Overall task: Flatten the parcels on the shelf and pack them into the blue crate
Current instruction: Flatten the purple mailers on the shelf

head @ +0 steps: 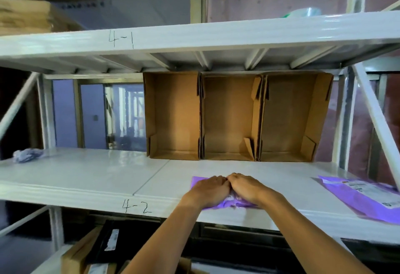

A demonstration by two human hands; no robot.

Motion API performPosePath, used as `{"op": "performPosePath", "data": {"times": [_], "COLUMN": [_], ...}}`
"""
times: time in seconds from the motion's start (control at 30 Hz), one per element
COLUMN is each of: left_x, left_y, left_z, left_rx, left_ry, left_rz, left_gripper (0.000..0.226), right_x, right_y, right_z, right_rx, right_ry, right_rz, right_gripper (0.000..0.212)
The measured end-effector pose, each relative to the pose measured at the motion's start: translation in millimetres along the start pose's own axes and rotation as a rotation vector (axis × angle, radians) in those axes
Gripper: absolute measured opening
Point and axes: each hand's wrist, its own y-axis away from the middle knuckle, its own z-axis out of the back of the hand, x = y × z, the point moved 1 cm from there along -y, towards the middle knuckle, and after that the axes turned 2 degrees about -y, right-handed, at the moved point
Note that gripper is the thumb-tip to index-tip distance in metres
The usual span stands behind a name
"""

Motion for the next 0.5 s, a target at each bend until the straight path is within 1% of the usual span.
{"op": "performPosePath", "data": {"times": [0.13, 0.2, 0.27, 0.33, 0.4, 0.5], "left_x": [2.3, 5.3, 10.9, 17.7, 24.4, 25.7], "left_y": [-8.6, -13.1, -17.2, -20.3, -23.4, -23.7], "left_z": [-1.7, -5.9, -8.9, -12.2, -15.8, -17.8], "left_rx": [0.053, 0.072, 0.089, 0.100, 0.105, 0.114], "left_ry": [0.000, -0.053, -0.111, -0.142, -0.164, -0.150], "left_rz": [0.029, 0.032, 0.047, 0.075, 0.127, 0.215], "left_gripper": [0.058, 0.063, 0.065, 0.063, 0.065, 0.065], "right_x": [-4.4, -5.2, -3.1, -0.6, -0.3, 2.1], "right_y": [-6.2, -4.8, -2.3, -0.2, 1.1, -0.8], "right_z": [-7.9, -9.1, -7.7, -6.0, -5.7, -6.2], "right_rx": [-0.055, -0.056, -0.050, -0.034, -0.022, -0.014], "right_ry": [-0.016, -0.028, -0.007, 0.092, 0.167, 0.243], "right_rz": [-0.034, -0.028, -0.009, 0.046, 0.091, 0.096], "right_gripper": [0.062, 0.066, 0.062, 0.052, 0.040, 0.031]}}
